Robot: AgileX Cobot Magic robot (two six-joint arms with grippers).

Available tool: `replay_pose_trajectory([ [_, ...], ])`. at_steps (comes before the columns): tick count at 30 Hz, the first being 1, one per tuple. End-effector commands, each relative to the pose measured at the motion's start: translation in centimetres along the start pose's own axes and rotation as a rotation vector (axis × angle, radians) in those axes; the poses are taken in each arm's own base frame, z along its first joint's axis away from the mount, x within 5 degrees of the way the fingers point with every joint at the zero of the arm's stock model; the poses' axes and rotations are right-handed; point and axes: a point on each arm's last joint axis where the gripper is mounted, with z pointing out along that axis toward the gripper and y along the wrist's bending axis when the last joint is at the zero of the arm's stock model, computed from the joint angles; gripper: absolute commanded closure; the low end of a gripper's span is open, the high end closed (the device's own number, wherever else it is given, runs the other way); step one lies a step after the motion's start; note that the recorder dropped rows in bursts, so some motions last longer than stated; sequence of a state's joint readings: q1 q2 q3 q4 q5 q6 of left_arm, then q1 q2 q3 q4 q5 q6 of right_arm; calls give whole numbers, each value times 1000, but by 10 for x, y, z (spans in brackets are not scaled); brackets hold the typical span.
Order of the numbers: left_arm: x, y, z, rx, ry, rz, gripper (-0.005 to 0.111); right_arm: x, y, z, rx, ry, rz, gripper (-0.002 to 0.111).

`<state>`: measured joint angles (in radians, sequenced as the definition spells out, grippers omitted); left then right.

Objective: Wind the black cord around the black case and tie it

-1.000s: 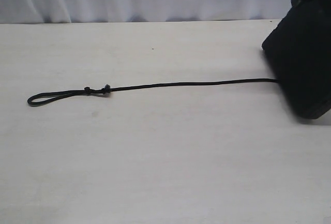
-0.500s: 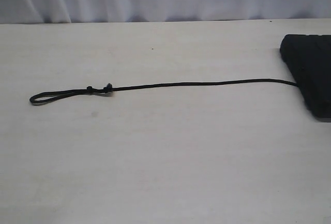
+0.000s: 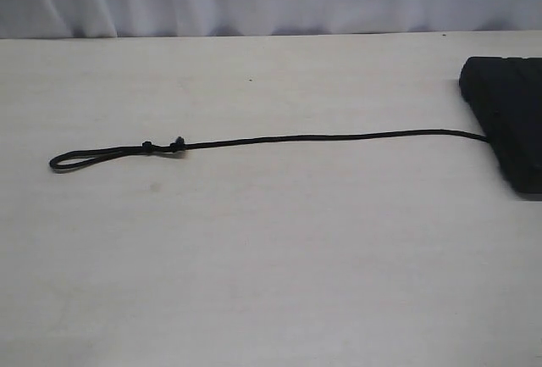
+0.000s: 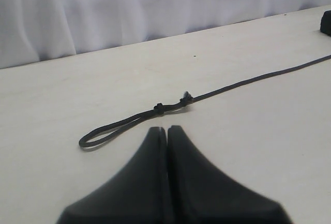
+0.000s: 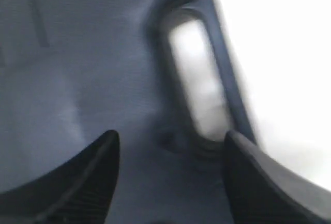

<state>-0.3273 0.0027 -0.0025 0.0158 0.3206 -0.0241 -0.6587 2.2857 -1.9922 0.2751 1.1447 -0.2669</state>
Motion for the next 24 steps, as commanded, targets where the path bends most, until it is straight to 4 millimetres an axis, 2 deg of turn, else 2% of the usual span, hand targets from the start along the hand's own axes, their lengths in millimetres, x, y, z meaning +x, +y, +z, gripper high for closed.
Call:
replay_pose_trajectory([
  [1, 0, 0, 0, -1, -12, -8, 107, -2, -11, -4, 122, -3, -22, 53],
  [5, 0, 0, 0, -1, -12, -8, 107, -11, 4, 0, 88, -78, -211, 53],
  [9, 0, 0, 0, -1, -12, -8, 107, -16, 22, 11, 214, -66, -383, 53],
  [13, 0, 0, 0, -1, -12, -8, 107, -18, 20, 27, 368, -32, -430, 53],
  [22, 0, 0, 0, -1, -12, -8, 107, -13, 10, 70, 366, 4, -440, 53],
  [24, 0, 0, 0, -1, -12, -8, 107, -12, 10, 75, 359, 7, -437, 59],
])
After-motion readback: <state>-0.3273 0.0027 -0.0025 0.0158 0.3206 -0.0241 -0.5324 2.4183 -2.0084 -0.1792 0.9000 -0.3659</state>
